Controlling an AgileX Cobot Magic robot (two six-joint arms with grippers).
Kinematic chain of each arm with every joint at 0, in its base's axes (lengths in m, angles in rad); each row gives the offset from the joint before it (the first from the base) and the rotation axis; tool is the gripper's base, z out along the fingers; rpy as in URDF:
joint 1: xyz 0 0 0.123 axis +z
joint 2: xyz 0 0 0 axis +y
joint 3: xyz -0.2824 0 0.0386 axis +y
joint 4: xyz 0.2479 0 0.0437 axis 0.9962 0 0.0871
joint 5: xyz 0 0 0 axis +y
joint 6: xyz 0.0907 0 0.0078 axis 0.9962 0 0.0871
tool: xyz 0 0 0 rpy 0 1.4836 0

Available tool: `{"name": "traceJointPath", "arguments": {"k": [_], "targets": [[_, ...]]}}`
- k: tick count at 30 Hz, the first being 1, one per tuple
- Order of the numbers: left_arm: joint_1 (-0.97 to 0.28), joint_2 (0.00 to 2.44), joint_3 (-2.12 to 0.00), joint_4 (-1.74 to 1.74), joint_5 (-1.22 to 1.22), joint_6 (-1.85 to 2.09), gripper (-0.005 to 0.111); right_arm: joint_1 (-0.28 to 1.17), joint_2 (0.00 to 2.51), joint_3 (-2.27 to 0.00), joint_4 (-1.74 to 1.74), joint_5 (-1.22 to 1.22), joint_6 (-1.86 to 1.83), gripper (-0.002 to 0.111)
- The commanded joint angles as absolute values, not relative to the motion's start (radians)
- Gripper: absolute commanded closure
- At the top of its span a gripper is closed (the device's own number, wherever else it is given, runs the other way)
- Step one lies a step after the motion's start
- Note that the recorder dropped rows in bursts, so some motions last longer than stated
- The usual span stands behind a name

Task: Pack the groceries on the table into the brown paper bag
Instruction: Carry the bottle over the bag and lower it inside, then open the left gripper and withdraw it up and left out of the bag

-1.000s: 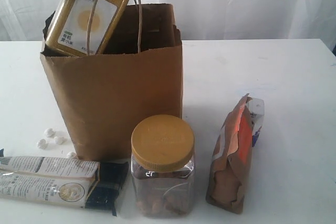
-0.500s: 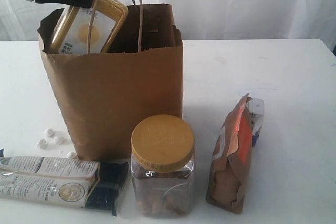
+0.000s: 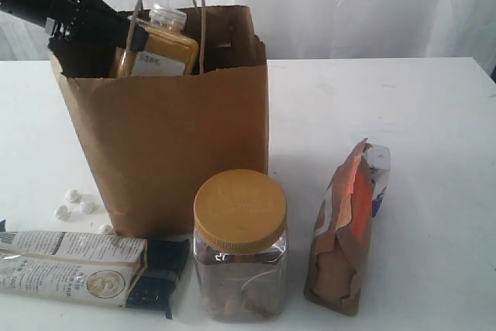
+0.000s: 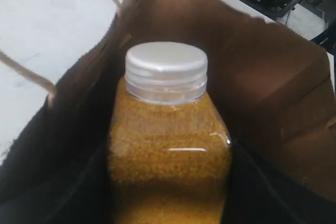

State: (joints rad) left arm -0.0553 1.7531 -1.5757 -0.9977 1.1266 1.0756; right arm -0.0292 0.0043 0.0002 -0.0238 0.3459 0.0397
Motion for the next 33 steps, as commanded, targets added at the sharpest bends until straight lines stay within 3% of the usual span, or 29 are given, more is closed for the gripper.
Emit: {"name": "traceJointPath", "arguments": {"k": [1,33], "targets": [[-0.061,1.738,-1.540,-1.078,1.221,1.097,0.043,-0.037,0.000,0.000,-0.028,0.342,0.042,0.108],[-0.084,1.738,-1.519,-1.294,0.987,1.069,0.043,-0.037,0.000,0.000,-0.028,0.342,0.042,0.108]]}}
